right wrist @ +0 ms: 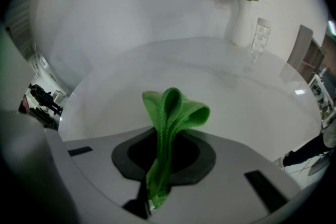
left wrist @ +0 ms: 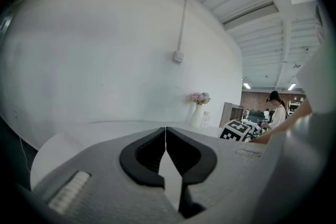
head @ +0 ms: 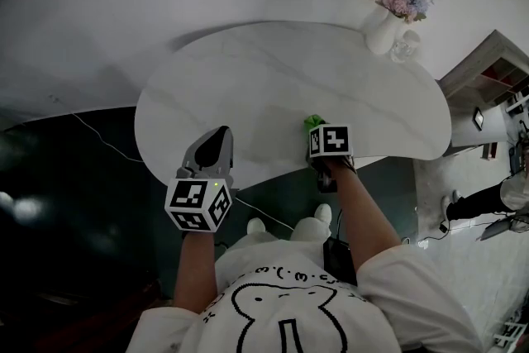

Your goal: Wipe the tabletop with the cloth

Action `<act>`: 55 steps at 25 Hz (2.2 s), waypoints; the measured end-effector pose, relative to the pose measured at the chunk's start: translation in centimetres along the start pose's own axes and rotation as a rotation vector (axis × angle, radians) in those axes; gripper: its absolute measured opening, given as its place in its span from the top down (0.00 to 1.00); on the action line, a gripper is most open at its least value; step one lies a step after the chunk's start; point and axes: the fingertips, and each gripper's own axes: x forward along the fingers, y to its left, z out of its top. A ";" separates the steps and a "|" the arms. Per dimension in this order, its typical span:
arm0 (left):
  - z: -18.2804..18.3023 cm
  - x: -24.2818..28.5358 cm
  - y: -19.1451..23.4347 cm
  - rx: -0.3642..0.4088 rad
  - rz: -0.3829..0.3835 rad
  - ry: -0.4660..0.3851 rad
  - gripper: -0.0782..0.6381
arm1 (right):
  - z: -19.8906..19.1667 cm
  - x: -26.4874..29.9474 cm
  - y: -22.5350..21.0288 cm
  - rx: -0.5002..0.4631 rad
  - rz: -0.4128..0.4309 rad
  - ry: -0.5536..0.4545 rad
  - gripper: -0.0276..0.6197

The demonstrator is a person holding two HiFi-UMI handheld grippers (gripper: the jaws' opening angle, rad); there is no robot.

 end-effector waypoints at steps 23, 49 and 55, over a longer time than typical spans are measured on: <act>0.0 -2.4 3.7 -0.045 0.088 -0.033 0.87 | -1.1 1.2 10.0 -0.142 0.152 0.061 0.89; -0.8 -6.3 7.9 -0.071 0.194 -0.043 0.87 | -1.6 2.3 17.5 -0.248 0.224 0.105 0.89; -1.2 -7.9 9.3 -0.077 0.235 -0.048 0.87 | -2.0 2.6 19.8 -0.279 0.269 0.113 0.89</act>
